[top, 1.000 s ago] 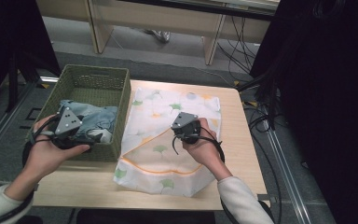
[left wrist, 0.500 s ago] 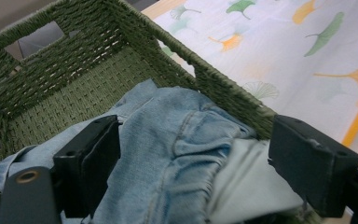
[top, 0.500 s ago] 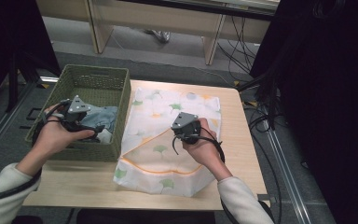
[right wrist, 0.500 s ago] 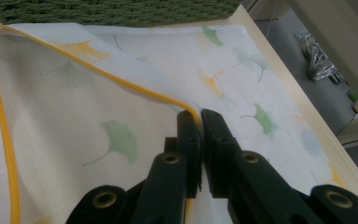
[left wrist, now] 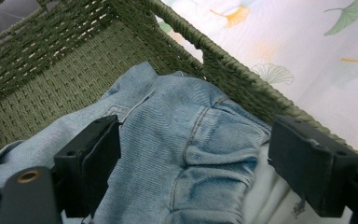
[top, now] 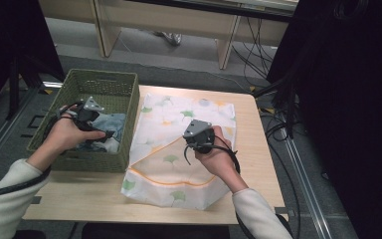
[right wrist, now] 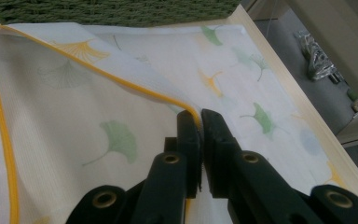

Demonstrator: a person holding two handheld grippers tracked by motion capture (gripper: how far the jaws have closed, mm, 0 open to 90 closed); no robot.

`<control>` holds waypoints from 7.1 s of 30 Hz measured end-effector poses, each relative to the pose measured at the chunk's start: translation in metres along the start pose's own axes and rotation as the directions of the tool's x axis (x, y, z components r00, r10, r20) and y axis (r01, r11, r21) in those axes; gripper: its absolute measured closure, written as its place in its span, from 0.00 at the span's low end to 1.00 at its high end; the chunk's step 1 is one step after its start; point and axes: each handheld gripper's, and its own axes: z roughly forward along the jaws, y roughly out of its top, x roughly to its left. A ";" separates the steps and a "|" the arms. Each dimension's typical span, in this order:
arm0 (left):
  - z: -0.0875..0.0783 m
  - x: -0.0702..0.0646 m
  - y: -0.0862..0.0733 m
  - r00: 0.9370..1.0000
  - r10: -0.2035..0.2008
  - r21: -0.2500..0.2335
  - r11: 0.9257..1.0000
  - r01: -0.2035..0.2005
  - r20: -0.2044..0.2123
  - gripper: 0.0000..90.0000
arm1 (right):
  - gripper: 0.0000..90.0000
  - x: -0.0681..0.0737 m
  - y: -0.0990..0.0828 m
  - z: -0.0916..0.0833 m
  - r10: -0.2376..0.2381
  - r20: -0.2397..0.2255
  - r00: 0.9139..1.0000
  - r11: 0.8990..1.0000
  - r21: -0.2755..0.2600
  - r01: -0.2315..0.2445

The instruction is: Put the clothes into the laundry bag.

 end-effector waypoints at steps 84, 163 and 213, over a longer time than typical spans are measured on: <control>-0.044 0.020 -0.008 0.971 -0.167 -0.370 0.924 0.093 -0.174 0.90 | 1.00 -0.001 -0.003 -0.001 0.036 0.002 0.999 0.999 -0.018 -0.036; -0.174 -0.030 0.045 0.989 -0.087 -0.748 0.663 -0.031 -0.118 0.91 | 1.00 0.000 -0.003 -0.001 0.056 0.004 0.998 0.998 -0.022 -0.056; -0.172 -0.113 0.032 0.925 0.270 -0.679 0.734 -0.017 0.268 0.91 | 1.00 -0.003 -0.004 -0.002 0.077 0.002 0.997 0.997 -0.031 -0.077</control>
